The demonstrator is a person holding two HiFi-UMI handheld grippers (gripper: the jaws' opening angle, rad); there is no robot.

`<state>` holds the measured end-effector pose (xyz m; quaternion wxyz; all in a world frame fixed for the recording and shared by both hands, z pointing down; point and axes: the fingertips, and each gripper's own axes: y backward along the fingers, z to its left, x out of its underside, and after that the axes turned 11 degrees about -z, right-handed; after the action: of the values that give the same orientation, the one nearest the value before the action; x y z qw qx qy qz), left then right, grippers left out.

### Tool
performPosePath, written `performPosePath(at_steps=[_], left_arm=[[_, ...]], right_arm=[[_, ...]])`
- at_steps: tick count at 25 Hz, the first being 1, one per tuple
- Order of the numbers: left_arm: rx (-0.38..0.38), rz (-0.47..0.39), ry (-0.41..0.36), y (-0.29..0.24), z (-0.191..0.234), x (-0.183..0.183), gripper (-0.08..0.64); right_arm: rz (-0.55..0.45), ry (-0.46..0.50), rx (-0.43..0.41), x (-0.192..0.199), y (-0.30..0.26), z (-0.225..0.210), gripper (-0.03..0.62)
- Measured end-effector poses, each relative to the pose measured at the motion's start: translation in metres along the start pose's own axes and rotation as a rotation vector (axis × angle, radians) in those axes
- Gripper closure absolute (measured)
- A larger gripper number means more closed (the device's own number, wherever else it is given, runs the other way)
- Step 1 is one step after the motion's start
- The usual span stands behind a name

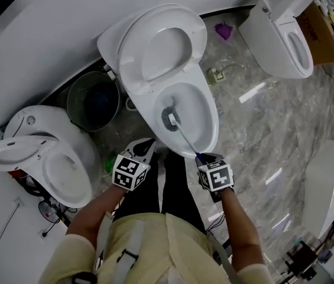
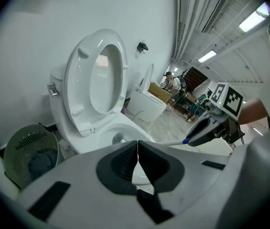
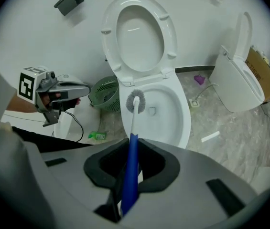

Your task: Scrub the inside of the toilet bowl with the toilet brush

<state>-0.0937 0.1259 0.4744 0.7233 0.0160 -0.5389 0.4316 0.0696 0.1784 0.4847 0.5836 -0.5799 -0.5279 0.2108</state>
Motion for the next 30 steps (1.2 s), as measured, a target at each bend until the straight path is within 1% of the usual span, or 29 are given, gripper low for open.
performPosePath(at_steps=[3, 6, 9, 11, 15, 17, 20, 25, 30], left_arm=[[-0.026, 0.029, -0.012, -0.017, 0.005, 0.010, 0.546], [-0.043, 0.052, -0.030, -0.033, 0.001, 0.016, 0.546], [-0.070, 0.053, -0.015, -0.046, 0.001, 0.021, 0.546], [-0.090, 0.057, -0.004, -0.057, 0.005, 0.024, 0.546], [-0.119, 0.062, 0.009, -0.079, 0.006, 0.032, 0.546], [-0.127, 0.067, 0.016, -0.088, 0.005, 0.036, 0.546], [-0.122, 0.089, 0.011, -0.100, 0.001, 0.045, 0.546], [-0.096, 0.157, -0.019, -0.106, -0.007, 0.062, 0.546], [-0.103, 0.180, -0.032, -0.108, -0.003, 0.074, 0.548]], right_arm=[[0.024, 0.016, -0.023, 0.003, -0.023, -0.014, 0.520], [0.079, 0.035, -0.051, 0.015, -0.042, -0.026, 0.520], [0.105, 0.029, -0.075, 0.025, -0.060, -0.038, 0.520], [0.117, 0.042, -0.083, 0.031, -0.072, -0.049, 0.520], [0.173, 0.086, -0.064, 0.053, -0.095, -0.078, 0.520], [0.194, 0.073, -0.053, 0.060, -0.106, -0.089, 0.520], [0.196, 0.049, -0.039, 0.065, -0.121, -0.102, 0.520], [0.209, 0.048, -0.025, 0.071, -0.137, -0.116, 0.520], [0.221, 0.061, -0.006, 0.075, -0.144, -0.120, 0.520]])
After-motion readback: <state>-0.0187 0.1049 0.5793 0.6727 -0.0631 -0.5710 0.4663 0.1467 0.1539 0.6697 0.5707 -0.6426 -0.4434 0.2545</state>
